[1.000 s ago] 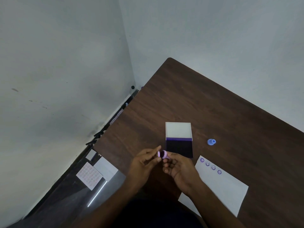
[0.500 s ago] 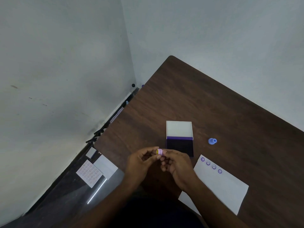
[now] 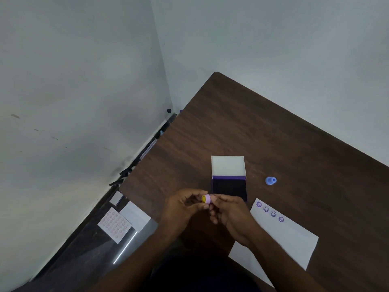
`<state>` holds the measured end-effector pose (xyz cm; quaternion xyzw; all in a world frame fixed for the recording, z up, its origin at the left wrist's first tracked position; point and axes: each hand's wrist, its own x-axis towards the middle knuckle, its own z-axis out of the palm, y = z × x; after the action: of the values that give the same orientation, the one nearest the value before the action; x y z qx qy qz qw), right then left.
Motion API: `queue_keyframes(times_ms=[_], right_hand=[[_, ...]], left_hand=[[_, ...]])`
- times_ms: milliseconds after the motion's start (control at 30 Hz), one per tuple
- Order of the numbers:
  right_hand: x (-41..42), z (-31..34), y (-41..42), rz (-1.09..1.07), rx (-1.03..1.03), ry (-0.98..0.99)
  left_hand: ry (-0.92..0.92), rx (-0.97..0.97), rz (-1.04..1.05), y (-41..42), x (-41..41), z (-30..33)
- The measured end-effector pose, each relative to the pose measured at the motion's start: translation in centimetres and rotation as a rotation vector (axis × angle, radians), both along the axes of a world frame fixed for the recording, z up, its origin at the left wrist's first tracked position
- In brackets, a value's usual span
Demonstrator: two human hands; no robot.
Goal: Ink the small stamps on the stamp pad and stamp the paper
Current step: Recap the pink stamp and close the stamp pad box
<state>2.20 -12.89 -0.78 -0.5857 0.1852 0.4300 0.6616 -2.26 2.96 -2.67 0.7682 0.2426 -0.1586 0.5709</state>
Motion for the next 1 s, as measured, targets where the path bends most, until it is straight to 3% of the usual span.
queue_keyframes(times_ms=[133,267,367,700,1000], right_hand=[[-0.2,-0.3,-1.4,-0.18,0.184,0.109],[-0.2,-0.7,-3.6,-0.45,0.091,0.129],[0.1,-0.6,-6.4,-0.537,-0.031,0.052],[2.8,-1.9,-12.6,-0.333,-0.895,-0.421],[4.7,-4.0,-14.1,-0.222,-1.026,-0.452]], left_hand=[[-0.141,0.059,-0.093,-0.8,0.7,0.3],[-0.199,0.016,-0.155,-2.4,2.1,0.7],[-0.205,0.007,-0.193,-3.5,3.1,0.5],[-0.146,0.058,-0.376,-9.8,7.1,0.0],[-0.157,0.084,-0.412,-12.7,9.0,0.0]])
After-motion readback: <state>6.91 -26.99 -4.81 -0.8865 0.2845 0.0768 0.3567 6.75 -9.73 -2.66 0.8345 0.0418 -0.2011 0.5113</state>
